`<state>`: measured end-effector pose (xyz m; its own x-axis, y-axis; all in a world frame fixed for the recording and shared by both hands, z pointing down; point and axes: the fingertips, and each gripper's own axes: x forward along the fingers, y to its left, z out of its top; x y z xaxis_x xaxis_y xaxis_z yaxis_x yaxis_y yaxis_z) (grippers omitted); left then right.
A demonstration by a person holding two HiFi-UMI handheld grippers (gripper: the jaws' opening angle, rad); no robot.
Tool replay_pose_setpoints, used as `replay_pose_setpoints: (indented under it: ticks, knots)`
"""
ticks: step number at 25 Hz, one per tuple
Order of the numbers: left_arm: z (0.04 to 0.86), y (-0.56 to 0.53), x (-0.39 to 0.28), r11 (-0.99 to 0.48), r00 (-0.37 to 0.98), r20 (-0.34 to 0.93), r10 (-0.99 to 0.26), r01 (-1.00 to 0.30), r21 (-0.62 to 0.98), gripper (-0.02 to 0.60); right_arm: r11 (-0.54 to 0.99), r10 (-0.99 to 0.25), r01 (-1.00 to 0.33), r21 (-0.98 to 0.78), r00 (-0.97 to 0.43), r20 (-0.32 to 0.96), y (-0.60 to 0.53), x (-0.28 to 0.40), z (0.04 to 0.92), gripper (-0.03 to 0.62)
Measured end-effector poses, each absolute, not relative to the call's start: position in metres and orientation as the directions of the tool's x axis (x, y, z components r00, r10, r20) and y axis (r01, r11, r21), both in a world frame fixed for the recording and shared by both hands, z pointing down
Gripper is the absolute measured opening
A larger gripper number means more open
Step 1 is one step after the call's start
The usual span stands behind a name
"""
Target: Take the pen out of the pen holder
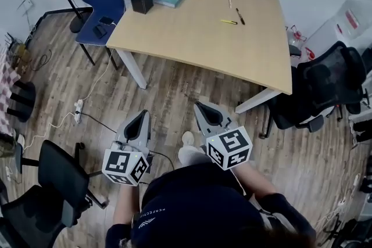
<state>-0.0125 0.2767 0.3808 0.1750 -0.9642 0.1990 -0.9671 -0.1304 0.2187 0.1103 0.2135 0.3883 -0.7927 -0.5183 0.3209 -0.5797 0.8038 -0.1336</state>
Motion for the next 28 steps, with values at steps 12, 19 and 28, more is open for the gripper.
replay_pose_setpoints:
  ticks: [12,19,28]
  knots:
    - [0.376,0.167,-0.016,-0.144,0.184,0.193,-0.964,-0.968,0.205,0.005,0.834,-0.460,-0.531,-0.152,-0.820,0.339,0.111,0.089,0.392,0.002]
    - [0.378,0.117,-0.022,-0.138,0.189,0.180,-0.965,-0.955,0.264,0.005,0.836,-0.457,-0.528,-0.150,-0.820,0.344,0.065,0.083,0.399,0.002]
    - [0.371,0.087,-0.049,-0.067,0.103,0.157,-0.982,-0.974,0.218,0.005,0.841,-0.438,-0.518,-0.156,-0.821,0.366,0.039,0.065,0.407,0.002]
